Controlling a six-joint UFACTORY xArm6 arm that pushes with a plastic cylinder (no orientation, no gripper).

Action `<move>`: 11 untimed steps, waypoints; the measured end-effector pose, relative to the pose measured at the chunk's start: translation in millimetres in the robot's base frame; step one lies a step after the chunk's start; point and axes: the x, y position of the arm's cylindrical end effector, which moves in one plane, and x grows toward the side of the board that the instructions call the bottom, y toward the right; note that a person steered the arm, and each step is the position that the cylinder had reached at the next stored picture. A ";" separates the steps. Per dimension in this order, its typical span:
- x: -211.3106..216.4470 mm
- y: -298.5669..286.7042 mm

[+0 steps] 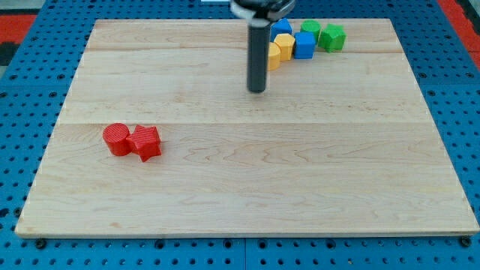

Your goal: Push the red circle upwards

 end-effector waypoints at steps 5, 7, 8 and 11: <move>100.6 -208.2; 56.2 -170.4; 42.2 -118.1; 23.0 -103.6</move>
